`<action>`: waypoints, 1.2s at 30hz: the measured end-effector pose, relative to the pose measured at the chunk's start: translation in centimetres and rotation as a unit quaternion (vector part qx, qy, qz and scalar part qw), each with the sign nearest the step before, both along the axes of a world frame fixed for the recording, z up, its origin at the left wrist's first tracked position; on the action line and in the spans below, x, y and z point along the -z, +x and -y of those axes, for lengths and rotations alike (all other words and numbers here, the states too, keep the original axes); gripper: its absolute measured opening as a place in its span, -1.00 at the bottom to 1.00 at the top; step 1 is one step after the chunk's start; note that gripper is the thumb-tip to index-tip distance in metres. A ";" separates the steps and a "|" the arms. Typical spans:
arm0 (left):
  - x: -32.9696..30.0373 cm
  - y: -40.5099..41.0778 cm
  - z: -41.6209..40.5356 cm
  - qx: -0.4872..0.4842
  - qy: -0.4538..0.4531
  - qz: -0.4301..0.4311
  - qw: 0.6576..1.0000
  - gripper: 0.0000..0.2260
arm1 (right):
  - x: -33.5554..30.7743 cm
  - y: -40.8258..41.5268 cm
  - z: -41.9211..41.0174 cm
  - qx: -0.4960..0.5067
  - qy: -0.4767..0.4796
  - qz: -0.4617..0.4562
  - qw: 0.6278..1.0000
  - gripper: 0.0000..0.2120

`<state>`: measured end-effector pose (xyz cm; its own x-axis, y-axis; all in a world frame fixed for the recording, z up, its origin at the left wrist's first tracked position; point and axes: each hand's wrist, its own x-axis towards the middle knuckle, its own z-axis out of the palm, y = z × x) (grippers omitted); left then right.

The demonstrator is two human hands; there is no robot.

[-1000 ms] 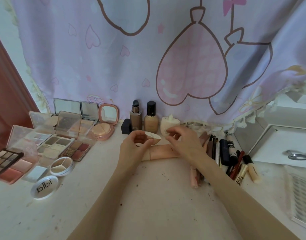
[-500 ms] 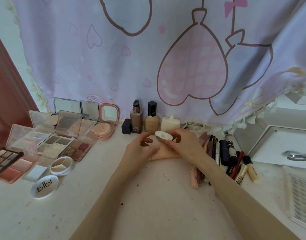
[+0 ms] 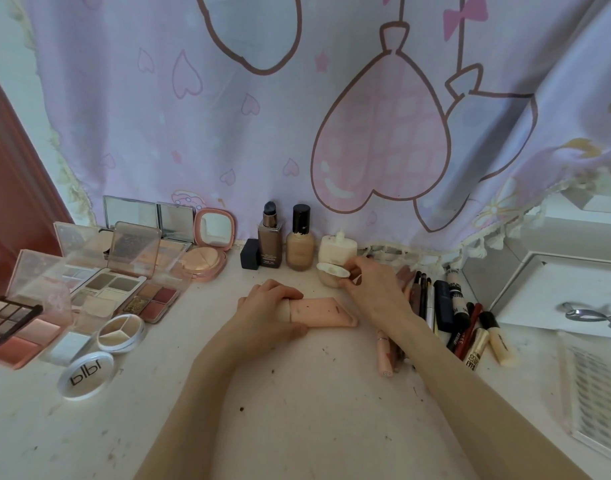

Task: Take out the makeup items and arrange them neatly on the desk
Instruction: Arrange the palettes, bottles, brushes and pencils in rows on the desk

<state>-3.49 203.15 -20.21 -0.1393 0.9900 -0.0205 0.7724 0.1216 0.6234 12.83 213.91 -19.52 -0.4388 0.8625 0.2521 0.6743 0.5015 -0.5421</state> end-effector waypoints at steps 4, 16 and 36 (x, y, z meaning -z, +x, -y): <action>-0.3 0.1 0.1 0.004 -0.013 0.002 1.000 -0.57 | 0.2 0.1 -0.2 -0.004 -0.002 0.000 1.000 -0.85; -0.4 0.1 0.2 0.006 -0.006 0.002 1.000 -0.58 | 0.8 0.4 -0.7 -0.008 -0.010 -0.017 1.000 -0.72; 0.0 0.0 0.0 0.004 -0.011 -0.005 1.000 -0.57 | 0.9 -0.9 -0.4 -0.087 0.019 0.061 0.994 -0.74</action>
<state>-3.49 203.11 -20.20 -0.1320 0.9904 -0.0408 0.7794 0.1291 0.6131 11.93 214.28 -20.47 -0.6099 0.7617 0.2187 0.6345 0.6347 -0.4411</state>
